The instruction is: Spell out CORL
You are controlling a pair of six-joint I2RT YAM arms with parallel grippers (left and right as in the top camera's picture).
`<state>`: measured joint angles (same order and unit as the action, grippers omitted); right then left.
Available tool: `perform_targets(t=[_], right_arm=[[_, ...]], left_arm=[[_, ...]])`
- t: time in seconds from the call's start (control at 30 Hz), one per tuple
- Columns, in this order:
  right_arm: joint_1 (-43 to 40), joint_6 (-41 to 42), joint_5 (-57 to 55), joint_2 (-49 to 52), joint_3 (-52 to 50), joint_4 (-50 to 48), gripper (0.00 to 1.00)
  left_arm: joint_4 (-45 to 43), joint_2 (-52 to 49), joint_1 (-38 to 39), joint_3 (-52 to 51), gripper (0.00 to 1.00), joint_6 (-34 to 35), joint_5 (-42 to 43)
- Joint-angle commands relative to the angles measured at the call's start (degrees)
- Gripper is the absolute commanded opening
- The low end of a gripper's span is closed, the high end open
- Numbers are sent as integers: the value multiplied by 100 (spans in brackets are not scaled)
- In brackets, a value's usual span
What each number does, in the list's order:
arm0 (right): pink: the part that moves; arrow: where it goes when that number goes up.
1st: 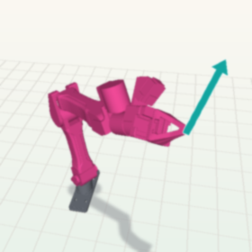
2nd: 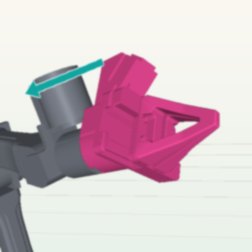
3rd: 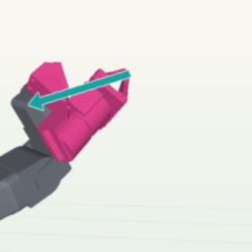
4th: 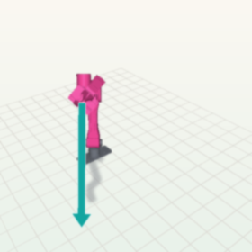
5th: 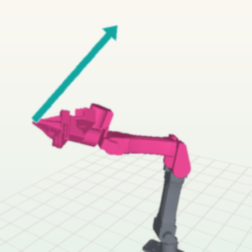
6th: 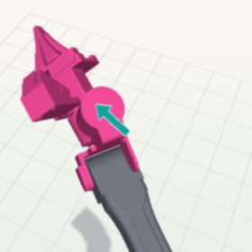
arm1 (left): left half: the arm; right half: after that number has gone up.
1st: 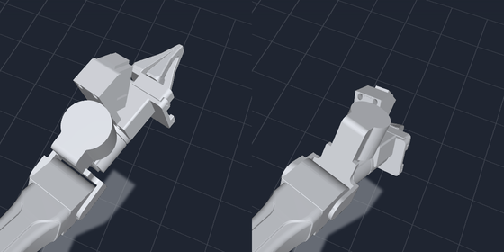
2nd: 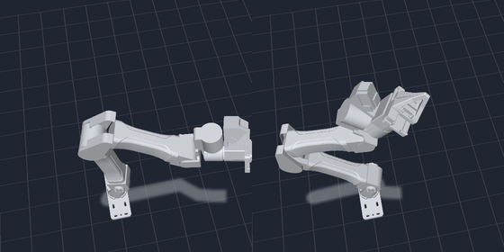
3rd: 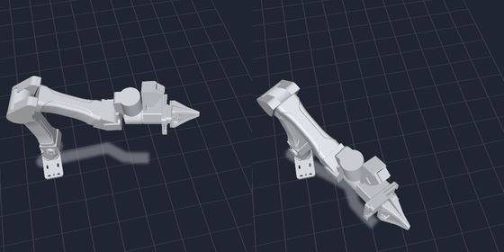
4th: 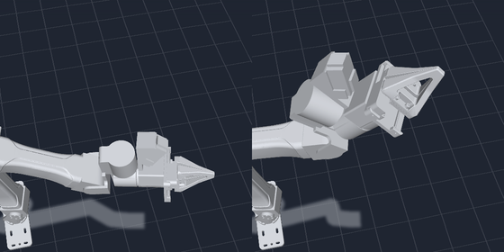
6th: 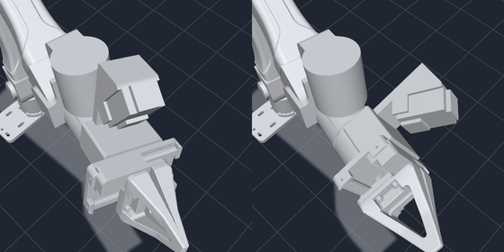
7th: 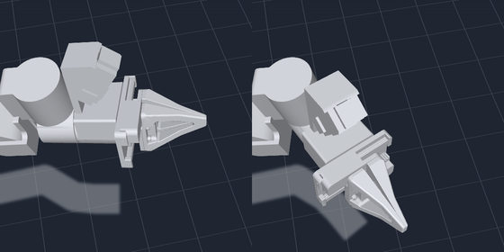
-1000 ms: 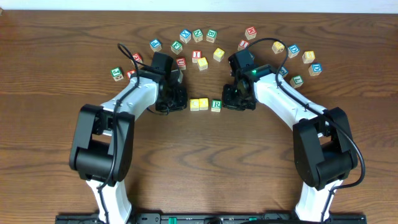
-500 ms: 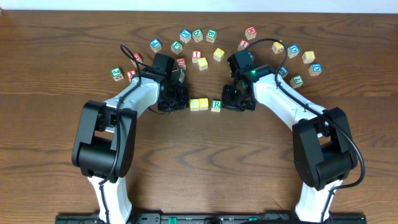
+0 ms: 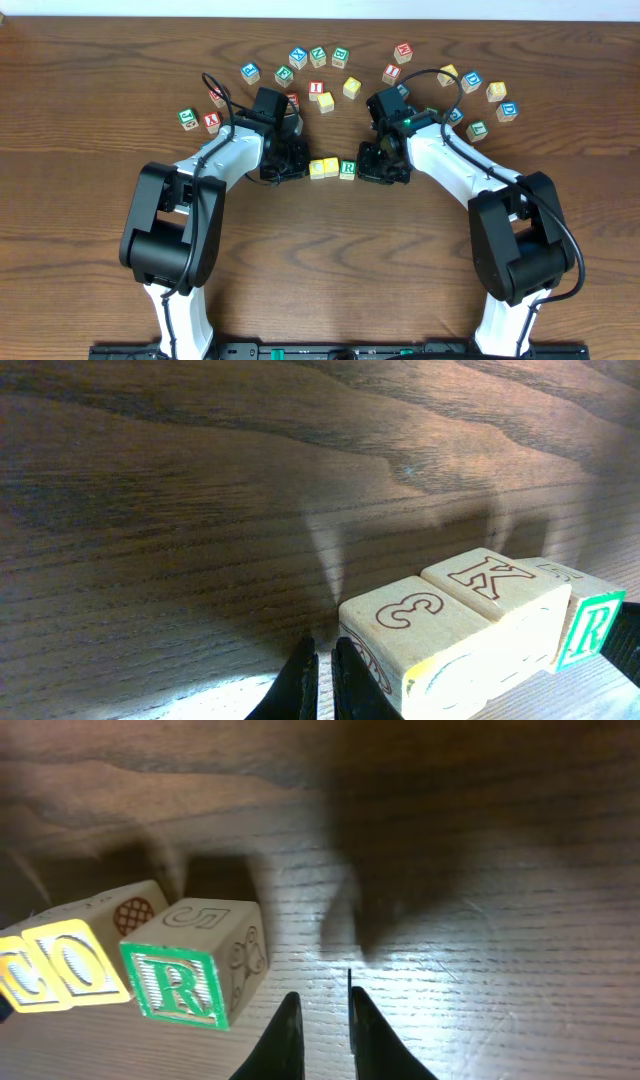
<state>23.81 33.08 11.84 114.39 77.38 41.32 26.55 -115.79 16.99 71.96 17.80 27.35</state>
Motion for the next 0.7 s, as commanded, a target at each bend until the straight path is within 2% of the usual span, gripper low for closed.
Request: perform_targets(t=[0.0, 0.67], right_arm=[[28, 72, 61, 107, -42, -76, 12], [160, 50, 203, 107, -42, -605, 12]], left_arm=[[13, -103, 13, -48, 7, 4, 72], [96, -101, 13, -48, 7, -15, 72]])
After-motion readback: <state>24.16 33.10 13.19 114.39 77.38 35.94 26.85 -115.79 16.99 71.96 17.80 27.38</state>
